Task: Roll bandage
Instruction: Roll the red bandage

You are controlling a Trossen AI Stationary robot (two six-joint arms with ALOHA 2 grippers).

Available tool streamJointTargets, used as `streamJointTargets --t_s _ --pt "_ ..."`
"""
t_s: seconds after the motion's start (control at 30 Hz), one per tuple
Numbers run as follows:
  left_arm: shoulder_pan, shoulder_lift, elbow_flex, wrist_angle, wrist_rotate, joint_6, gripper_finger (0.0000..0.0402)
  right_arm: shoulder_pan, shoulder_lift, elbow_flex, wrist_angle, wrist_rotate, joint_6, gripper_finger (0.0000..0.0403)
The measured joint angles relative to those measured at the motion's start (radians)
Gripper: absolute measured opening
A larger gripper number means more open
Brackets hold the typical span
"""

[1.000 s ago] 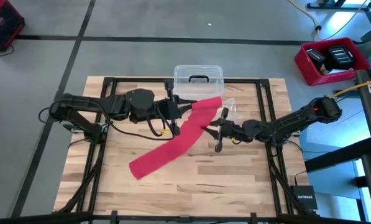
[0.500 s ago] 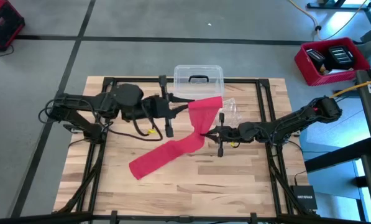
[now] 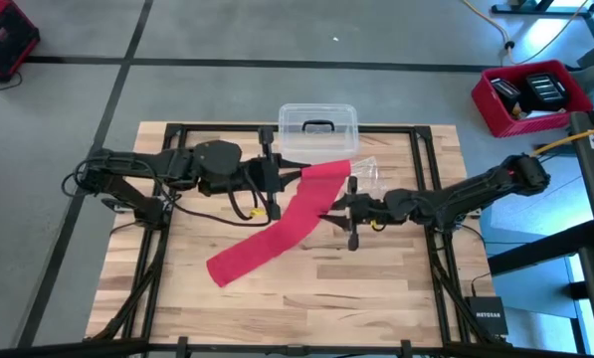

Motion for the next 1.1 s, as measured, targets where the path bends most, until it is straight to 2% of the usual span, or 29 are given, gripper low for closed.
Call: streamJointTargets --t_s 0.17,0.3,0.4,0.47,0.53,0.63,0.83,0.9,1.1 --pt "0.003 0.0 0.0 0.006 -0.008 -0.002 0.0017 0.0 -0.107 0.139 -0.404 -0.006 -0.01 0.0163" --pt "0.003 0.0 0.0 0.003 -0.025 0.001 0.0017 0.0 -0.173 0.226 -0.771 0.049 0.039 0.019" --pt "0.005 0.0 0.0 0.003 -0.026 0.001 0.0017 0.0 -0.204 0.222 -0.888 0.061 0.107 0.0197" --pt "0.005 0.0 0.0 0.003 -0.026 -0.001 0.0017 0.0 -0.212 0.192 -0.892 0.061 0.13 0.0197" --pt "0.005 0.0 0.0 0.008 -0.026 0.001 0.0017 0.0 -0.216 0.132 -0.853 0.059 0.139 0.0197" --pt "0.005 0.0 0.0 0.01 -0.026 0.001 0.0017 0.0 -0.206 0.013 -0.63 0.037 0.142 0.0197" --pt "0.005 0.0 0.0 0.012 -0.026 0.001 0.0017 -0.001 -0.144 -0.239 0.001 0.025 0.127 0.0197" --pt "0.005 0.0 0.0 0.012 -0.025 0.001 0.0017 -0.001 -0.104 -0.29 0.161 0.025 0.127 0.0197" --pt "0.005 0.0 0.0 0.024 -0.025 0.005 0.0017 -0.001 0.024 -0.304 0.314 0.016 0.133 0.0197"
